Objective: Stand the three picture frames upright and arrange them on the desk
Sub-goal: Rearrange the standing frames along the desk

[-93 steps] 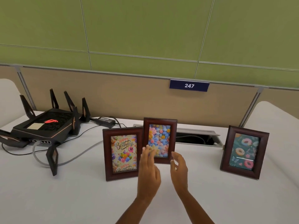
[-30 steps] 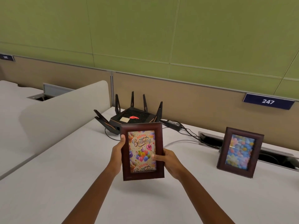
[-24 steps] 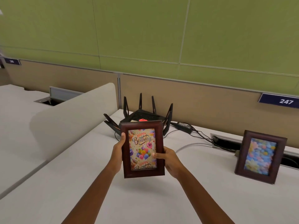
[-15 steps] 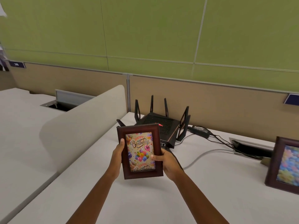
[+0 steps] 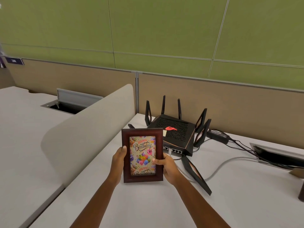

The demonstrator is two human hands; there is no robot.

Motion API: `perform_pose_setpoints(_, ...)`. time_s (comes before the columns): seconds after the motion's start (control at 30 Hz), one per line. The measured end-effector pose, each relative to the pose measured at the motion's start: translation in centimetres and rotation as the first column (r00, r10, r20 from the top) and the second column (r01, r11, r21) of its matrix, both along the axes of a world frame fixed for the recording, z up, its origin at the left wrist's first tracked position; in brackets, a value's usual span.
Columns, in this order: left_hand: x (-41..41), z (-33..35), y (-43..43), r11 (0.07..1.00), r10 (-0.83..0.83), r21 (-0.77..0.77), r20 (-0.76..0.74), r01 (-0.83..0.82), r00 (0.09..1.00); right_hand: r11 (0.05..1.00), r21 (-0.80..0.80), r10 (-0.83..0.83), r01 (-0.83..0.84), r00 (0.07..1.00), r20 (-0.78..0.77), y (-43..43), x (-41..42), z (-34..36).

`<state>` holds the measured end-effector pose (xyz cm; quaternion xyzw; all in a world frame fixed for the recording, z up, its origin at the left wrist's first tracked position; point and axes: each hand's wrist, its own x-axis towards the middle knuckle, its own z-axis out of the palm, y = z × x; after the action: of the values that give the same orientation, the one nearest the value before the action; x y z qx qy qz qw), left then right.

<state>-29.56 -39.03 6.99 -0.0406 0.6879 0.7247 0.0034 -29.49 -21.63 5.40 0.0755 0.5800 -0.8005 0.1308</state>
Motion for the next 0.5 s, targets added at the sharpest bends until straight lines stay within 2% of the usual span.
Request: perform_pose_setpoints(0.5,-0.7,-1.4,0.0,0.995,0.099,0.014,-0.076,-0.098,0.992,1.0,-0.028,0.011,-0.012,0.999,-0.045,-0.1,-0.9,-1.4)
